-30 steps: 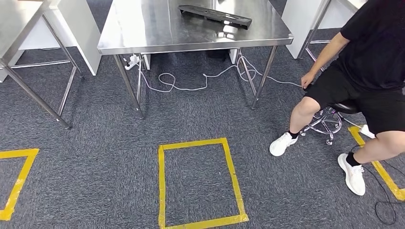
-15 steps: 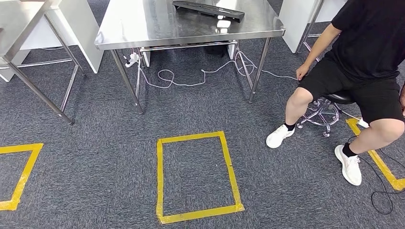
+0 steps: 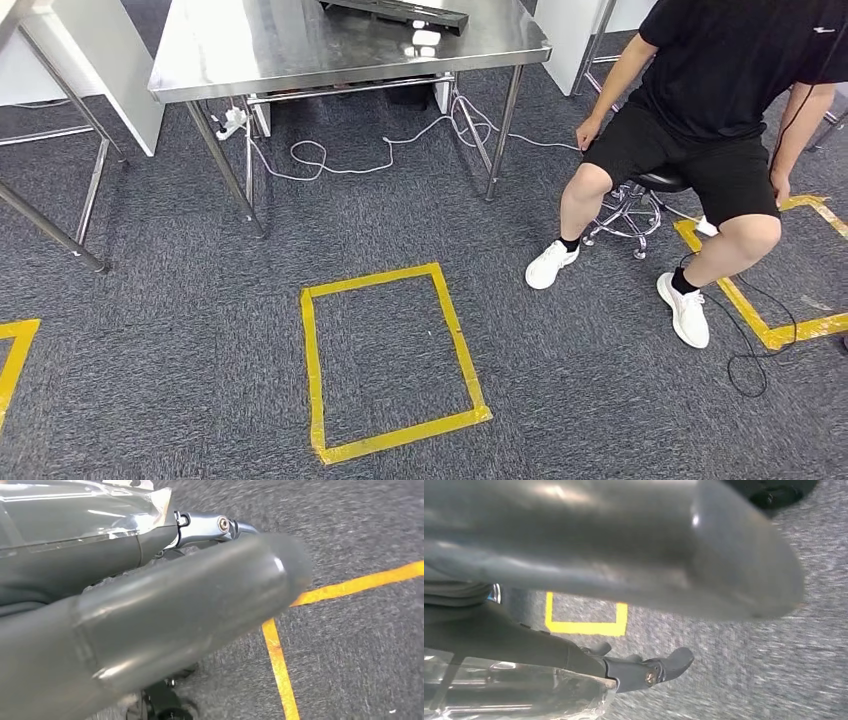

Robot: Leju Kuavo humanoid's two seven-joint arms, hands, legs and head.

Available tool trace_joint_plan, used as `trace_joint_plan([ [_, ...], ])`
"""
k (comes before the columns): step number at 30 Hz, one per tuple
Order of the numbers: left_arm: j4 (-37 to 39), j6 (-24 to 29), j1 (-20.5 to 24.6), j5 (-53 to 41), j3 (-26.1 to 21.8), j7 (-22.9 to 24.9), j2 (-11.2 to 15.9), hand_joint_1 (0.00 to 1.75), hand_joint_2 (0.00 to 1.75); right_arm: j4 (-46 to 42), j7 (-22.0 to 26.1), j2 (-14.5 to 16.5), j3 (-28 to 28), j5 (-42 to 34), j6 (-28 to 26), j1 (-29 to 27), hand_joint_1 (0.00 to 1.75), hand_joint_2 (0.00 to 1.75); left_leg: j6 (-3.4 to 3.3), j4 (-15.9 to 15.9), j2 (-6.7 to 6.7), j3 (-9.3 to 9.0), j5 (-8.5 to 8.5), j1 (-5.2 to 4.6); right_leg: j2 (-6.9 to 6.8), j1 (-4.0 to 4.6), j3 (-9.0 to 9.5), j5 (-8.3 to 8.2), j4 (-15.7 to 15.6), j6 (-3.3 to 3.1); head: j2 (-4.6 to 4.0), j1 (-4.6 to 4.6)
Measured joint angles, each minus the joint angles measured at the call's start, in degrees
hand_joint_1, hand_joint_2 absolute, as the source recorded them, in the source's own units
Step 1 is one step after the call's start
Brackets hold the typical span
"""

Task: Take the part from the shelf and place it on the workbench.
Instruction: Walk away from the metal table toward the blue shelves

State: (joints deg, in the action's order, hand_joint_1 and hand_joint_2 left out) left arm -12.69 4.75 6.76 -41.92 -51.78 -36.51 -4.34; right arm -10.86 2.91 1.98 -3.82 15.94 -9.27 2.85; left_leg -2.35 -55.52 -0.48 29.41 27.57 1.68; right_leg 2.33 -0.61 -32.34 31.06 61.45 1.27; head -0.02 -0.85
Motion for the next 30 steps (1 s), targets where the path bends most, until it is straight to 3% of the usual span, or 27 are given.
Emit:
trace_joint_plan([
  [2,0.00,0.03,-0.29,0.01,-0.01,0.01,-0.05,0.00,0.00,0.00,-0.02,-0.06,0.00,0.09,0.00,0.01,0.00,0.00,-0.27,0.06,1.52,0.23,-0.21,-0.18,-1.32,-0.24,-3.73,2.84,7.32,0.03,0.00,-0.22],
  [3,0.01,0.01,-0.43,0.01,-0.02,0.02,-0.05,0.00,0.00,0.00,-0.03,-0.09,0.00,0.12,0.00,-0.05,0.00,0.00,-0.28,0.04,2.33,0.29,-0.22,-0.25,-1.51,-0.39,-5.01,3.48,10.00,0.33,0.00,-0.25],
  [4,0.01,-0.03,-0.50,0.02,-0.03,0.03,-0.07,0.00,0.00,0.01,-0.03,-0.14,0.00,0.14,0.00,-0.14,0.00,0.00,-0.27,0.00,3.12,0.31,-0.24,-0.27,-1.69,-0.56,-5.32,3.27,10.75,0.84,0.00,-0.25],
  [5,0.02,-0.09,-0.51,0.01,-0.03,0.03,-0.10,0.00,0.00,0.03,-0.05,-0.19,0.00,0.17,0.00,-0.24,0.00,0.00,-0.22,-0.07,3.83,0.30,-0.24,-0.24,-2.02,-0.72,-4.45,2.21,9.19,1.49,0.00,-0.26],
  [7,0.01,-0.25,-0.49,-0.03,-0.03,0.03,-0.19,0.00,0.00,0.06,-0.15,-0.26,0.01,0.28,0.00,-0.25,0.00,0.00,0.10,-0.42,5.14,0.26,-0.12,-0.27,-4.07,-0.99,-0.32,-0.88,1.28,2.52,0.00,-0.28],
  [9,0.00,-0.34,-0.45,-0.19,-0.01,0.03,-0.23,0.00,0.00,0.07,-0.27,-0.25,0.02,0.39,0.00,-0.07,0.00,0.00,0.85,-0.85,6.26,0.22,0.20,-0.56,-5.88,-0.72,2.26,-2.65,-4.32,2.16,0.00,-0.21],
  [11,-0.01,-0.34,-0.31,-0.48,0.02,0.03,-0.27,0.00,0.00,0.08,-0.41,-0.23,0.02,0.39,0.00,-0.06,0.00,0.00,1.66,-0.90,7.28,0.00,0.34,-0.72,-5.34,-0.29,2.12,-3.01,-4.98,1.01,0.00,-0.12],
  [12,-0.01,-0.34,-0.22,-0.60,0.04,0.03,-0.31,0.00,0.00,0.10,-0.50,-0.24,0.02,0.39,0.00,-0.14,0.00,0.00,2.08,-0.99,7.18,-0.04,0.46,-0.54,-4.68,-0.62,2.14,-3.22,-5.00,0.43,0.00,-0.08],
  [14,-0.01,-0.34,-0.10,-0.74,0.08,0.03,-0.40,0.00,0.00,0.13,-0.67,-0.29,0.02,0.39,0.00,-0.27,0.00,0.00,2.71,-3.18,4.76,0.79,2.51,-0.14,-3.51,-1.02,2.11,-3.82,-5.15,-0.61,0.00,0.02],
  [16,-0.01,-0.33,-0.20,-0.77,0.10,0.04,-0.39,0.00,0.00,0.13,-0.73,-0.26,0.02,0.39,0.00,-0.23,0.00,0.00,2.86,-9.35,1.58,3.38,6.75,-0.01,-2.44,-1.01,1.80,-4.32,-5.17,-1.37,0.00,0.17],
  [18,-0.01,-0.32,-0.43,-0.78,0.11,0.08,-0.37,0.00,0.00,0.13,-0.74,-0.19,0.02,0.38,0.00,-0.24,0.00,0.00,2.75,-16.46,0.63,6.41,9.90,-0.03,-1.13,-0.71,1.41,-4.59,-5.14,-1.68,0.00,0.18],
  [19,-0.01,-0.33,-0.50,-0.80,0.11,0.12,-0.37,0.00,0.00,0.14,-0.75,-0.18,0.02,0.38,0.00,-0.31,0.00,0.00,2.66,-18.10,0.50,7.09,10.04,-0.03,-0.38,-0.60,1.30,-4.69,-5.11,-1.72,0.00,0.18],
  [20,-0.01,-0.34,-0.54,-0.86,0.11,0.22,-0.37,0.00,0.00,0.14,-0.75,-0.18,0.02,0.38,0.00,-0.39,0.00,0.00,2.53,-17.75,0.41,6.83,9.12,-0.02,0.39,-0.55,1.28,-4.77,-5.07,-1.69,0.00,0.17],
  [21,-0.01,-0.38,-0.55,-0.94,0.11,0.42,-0.38,0.00,0.00,0.15,-0.76,-0.19,0.01,0.41,0.00,-0.44,0.00,0.00,2.34,-15.13,0.16,5.52,7.24,-0.01,1.18,-0.53,1.31,-4.83,-5.02,-1.63,0.00,0.19],
  [23,0.01,-0.78,-0.57,-1.22,0.12,1.13,-0.33,0.00,0.00,0.15,-0.80,-0.18,0.01,0.61,-0.01,-0.34,0.00,0.00,1.85,-7.13,-2.52,1.74,3.27,0.08,2.74,-0.35,1.15,-4.94,-4.73,-1.36,0.00,0.19],
  [25,0.02,-1.45,-0.61,-1.63,0.14,1.99,-0.24,0.00,0.00,0.15,-0.88,-0.15,0.02,0.83,-0.03,-0.12,0.00,0.00,1.57,-2.47,-4.63,-0.19,1.71,0.02,4.16,-0.19,0.50,-5.21,-4.43,-0.73,0.00,0.16],
  [27,0.02,-1.77,-0.61,-1.83,0.16,2.61,-0.22,0.00,0.00,0.18,-0.95,-0.24,0.02,0.97,-0.13,-0.19,0.00,0.00,1.21,-1.97,-3.65,-0.08,1.60,-0.25,5.50,-0.13,-0.42,-5.69,-4.45,0.19,0.00,0.16],
  [28,0.02,-1.76,-0.59,-1.72,0.15,2.86,-0.26,0.00,0.00,0.21,-1.01,-0.34,0.02,1.09,-0.18,-0.31,0.00,0.00,0.80,-1.71,-2.84,-0.04,1.30,-0.31,5.33,-0.12,-0.94,-5.70,-4.22,0.53,0.00,0.19],
  [30,0.01,-1.59,-0.65,-1.32,0.14,3.36,-0.28,0.00,0.00,0.26,-1.22,-0.44,0.02,1.46,-0.23,-0.37,0.00,0.00,-0.11,-1.10,-1.06,0.13,0.66,-0.23,2.70,0.16,-2.90,-4.00,-1.27,0.56,0.00,-0.23],
])
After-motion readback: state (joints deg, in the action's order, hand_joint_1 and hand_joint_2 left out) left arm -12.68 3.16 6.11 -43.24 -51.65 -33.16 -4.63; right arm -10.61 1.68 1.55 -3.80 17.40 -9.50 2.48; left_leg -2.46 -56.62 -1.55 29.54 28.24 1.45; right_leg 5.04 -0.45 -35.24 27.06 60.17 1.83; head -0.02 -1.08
